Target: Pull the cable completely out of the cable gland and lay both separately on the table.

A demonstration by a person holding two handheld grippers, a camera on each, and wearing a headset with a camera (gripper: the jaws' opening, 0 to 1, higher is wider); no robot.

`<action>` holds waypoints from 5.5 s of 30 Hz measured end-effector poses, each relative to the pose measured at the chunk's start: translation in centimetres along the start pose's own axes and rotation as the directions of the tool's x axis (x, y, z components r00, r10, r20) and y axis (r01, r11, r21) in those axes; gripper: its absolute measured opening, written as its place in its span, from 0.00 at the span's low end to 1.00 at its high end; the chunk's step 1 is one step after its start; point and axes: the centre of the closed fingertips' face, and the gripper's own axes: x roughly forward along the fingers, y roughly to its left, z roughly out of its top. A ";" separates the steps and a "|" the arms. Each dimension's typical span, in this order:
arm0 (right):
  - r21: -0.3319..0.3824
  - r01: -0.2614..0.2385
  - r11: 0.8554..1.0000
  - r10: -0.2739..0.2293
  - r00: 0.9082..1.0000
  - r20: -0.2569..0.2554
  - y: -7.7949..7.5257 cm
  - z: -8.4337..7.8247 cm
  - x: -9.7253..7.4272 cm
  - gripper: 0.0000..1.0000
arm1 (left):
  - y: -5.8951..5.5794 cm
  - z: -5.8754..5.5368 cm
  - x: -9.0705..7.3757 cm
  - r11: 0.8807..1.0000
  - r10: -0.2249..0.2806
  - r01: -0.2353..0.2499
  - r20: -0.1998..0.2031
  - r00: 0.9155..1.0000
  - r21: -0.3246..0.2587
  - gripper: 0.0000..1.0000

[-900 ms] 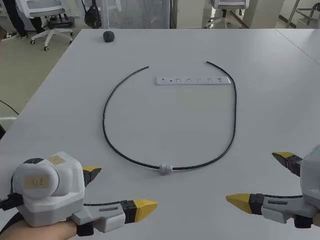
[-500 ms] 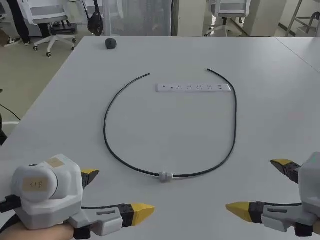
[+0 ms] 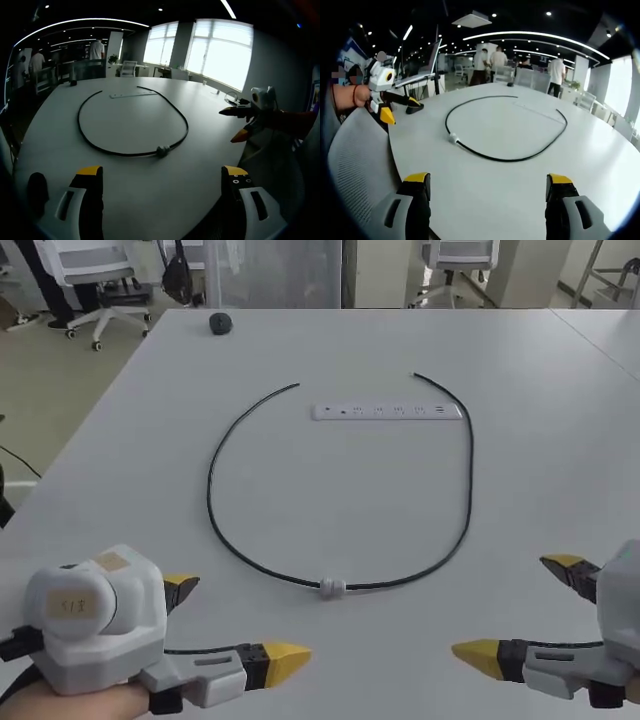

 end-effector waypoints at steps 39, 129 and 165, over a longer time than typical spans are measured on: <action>-0.034 -0.031 0.999 0.030 0.999 -0.017 0.5 0.6 0.8 0.96 | -0.4 -0.2 0.8 1.000 -0.015 0.015 -0.008 1.000 0.009 0.98; -0.336 -0.568 0.751 0.366 0.782 -0.504 8.9 1.3 16.2 0.09 | 1.1 0.2 0.3 0.998 0.026 -0.026 0.005 1.000 0.054 0.97; -0.411 -0.440 0.799 0.360 0.896 -0.259 7.8 10.0 7.2 0.08 | -2.1 5.0 1.4 0.967 -0.073 0.065 0.024 0.997 0.247 0.90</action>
